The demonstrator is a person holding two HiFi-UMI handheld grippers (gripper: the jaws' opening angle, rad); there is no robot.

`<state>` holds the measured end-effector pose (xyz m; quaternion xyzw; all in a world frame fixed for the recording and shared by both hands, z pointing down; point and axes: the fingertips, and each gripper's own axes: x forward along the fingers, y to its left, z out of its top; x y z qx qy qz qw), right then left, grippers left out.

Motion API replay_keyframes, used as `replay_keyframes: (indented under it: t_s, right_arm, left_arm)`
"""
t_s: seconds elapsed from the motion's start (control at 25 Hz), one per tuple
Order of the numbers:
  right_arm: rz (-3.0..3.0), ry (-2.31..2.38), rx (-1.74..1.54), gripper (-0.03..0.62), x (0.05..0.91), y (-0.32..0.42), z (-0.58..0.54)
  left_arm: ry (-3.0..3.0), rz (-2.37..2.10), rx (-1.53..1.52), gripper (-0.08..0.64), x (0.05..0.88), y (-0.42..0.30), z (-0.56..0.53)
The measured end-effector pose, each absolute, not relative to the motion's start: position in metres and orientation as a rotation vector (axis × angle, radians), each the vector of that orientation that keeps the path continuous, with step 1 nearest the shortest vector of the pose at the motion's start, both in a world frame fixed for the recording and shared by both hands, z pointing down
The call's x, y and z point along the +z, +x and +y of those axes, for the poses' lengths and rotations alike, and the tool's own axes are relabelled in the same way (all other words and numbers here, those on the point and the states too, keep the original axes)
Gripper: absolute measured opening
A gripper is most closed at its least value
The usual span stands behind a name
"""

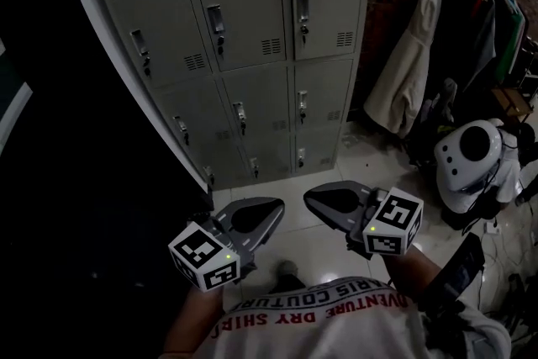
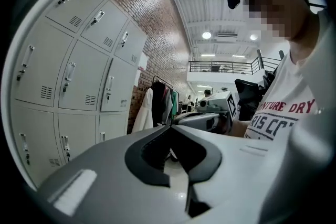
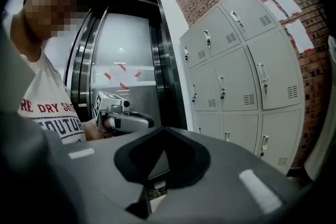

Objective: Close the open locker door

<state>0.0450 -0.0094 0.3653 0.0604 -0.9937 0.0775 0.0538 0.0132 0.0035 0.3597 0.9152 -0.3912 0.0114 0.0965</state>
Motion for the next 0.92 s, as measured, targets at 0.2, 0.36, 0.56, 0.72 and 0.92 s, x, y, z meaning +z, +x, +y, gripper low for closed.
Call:
replay_keyframes:
  t_s: [0.2,0.36,0.56,0.72,0.92]
  right_arm:
    - [-3.022,0.161,0.232,-0.002,0.36,0.042,0.011]
    - [-3.026,0.145,0.231,-0.002,0.357,0.038,0.018]
    - [-3.012,0.137,0.215,-0.002,0.359,0.033,0.026]
    - [-3.006,0.126,0.211,-0.002,0.361,0.031,0.03]
    - [-3.004,0.123,0.217,-0.002,0.362,0.035,0.037]
  left_arm:
    - [2.71,-1.134,0.048,0.005,0.362,0.022,0.025]
    - [2.712,-1.146,0.044,0.005,0.358,0.017,0.031]
    - [2.711,-1.156,0.026,0.005,0.354,0.012,0.034]
    - [2.711,-1.155,0.017,0.005,0.354,0.012,0.037]
    - [2.712,-1.162,0.03,0.005,0.354,0.015,0.04]
